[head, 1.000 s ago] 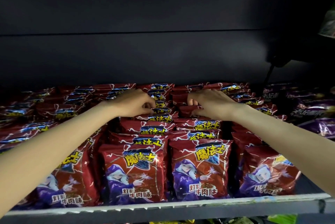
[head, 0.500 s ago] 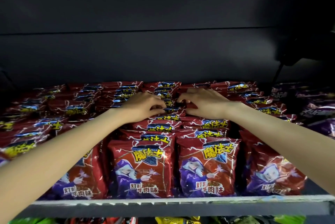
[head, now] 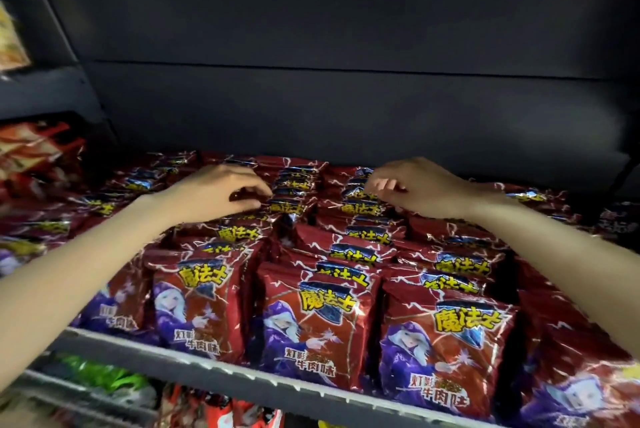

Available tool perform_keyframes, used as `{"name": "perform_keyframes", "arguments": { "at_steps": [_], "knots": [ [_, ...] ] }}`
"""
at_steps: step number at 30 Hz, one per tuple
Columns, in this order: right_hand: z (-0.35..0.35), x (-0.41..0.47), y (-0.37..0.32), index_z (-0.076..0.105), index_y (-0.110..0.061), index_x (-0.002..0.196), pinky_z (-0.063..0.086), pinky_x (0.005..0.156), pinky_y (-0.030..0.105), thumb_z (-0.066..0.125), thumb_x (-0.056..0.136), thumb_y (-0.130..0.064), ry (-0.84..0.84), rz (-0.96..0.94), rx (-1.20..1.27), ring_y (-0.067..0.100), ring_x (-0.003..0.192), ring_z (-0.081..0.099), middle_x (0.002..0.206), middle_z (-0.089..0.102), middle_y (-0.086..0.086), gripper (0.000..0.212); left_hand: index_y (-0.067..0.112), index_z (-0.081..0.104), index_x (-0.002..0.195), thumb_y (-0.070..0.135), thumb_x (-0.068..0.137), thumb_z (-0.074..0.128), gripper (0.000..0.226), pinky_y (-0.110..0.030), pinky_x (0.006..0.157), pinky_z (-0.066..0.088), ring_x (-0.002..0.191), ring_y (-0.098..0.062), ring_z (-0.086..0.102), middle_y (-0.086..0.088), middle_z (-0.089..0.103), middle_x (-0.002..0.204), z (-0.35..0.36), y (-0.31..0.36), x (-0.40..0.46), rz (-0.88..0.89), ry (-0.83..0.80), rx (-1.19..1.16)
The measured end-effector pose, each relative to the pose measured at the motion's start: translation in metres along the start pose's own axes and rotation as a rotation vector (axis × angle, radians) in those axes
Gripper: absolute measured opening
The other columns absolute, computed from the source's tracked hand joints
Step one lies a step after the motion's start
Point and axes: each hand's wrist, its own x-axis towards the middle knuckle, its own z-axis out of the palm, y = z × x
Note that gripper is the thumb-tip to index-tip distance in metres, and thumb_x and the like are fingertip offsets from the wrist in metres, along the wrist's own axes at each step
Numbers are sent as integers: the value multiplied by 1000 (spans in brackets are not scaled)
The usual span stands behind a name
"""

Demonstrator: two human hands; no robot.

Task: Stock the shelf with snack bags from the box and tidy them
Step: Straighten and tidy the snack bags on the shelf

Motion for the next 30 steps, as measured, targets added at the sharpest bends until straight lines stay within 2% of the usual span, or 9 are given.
{"name": "perform_keyframes", "arguments": {
  "at_steps": [3,9,11,14,17,20,23,27,30],
  "knots": [
    [21,17,-23,63,-29,111,50,83,31,52,95,-25,-23,1,-66,8,92,61,105,65,-10,20,38,59,117,55,82,48,41,-26,95,45,100,4,53,20,55,116,9,-13,-2,18,-108,2],
    [44,41,-34,60,-27,115,45,79,28,57,93,-31,-124,95,-165,9,90,61,104,67,-9,23,34,64,107,43,87,59,22,-26,78,50,80,4,57,16,60,107,12,-27,17,129,-182,11],
    [45,42,-36,58,-28,118,39,75,25,60,90,-29,-151,111,-206,6,87,54,105,65,-10,27,33,64,111,44,88,58,26,-26,80,49,85,0,57,14,64,107,12,-27,22,167,-243,17],
    [45,41,-40,56,-30,121,41,76,26,62,88,-26,-172,147,-238,4,87,49,107,61,-11,34,34,57,124,49,87,56,40,-25,87,48,98,-2,59,17,63,115,11,-29,27,197,-311,36],
    [47,40,-43,54,-33,122,41,76,26,61,87,-25,-171,188,-237,6,88,51,109,60,-12,37,34,55,127,47,86,58,43,-16,85,47,93,5,58,18,64,115,12,-29,28,223,-377,-54],
    [47,41,-50,53,-34,122,45,79,28,60,89,-25,-154,209,-252,7,92,53,110,60,-12,35,35,55,127,42,88,59,39,-20,90,47,97,4,59,19,63,115,20,-31,29,255,-422,-136],
    [47,39,-56,53,-34,121,46,84,30,55,93,-31,-103,206,-284,8,98,55,112,60,-13,28,39,56,125,46,87,59,38,-17,91,47,96,13,57,25,62,114,28,-40,33,260,-392,-152],
    [48,26,-55,55,-34,115,45,82,29,49,95,-38,13,157,-265,5,91,52,114,52,-17,21,41,57,122,50,87,57,36,-13,88,45,96,10,58,25,62,113,36,-42,33,253,-316,-122],
    [50,19,-55,60,-30,109,46,78,27,49,95,-40,-18,155,-265,6,90,56,109,55,-16,21,38,55,123,55,85,54,42,-5,83,41,92,13,57,25,61,115,38,-37,33,282,-279,-94]
  ]
}}
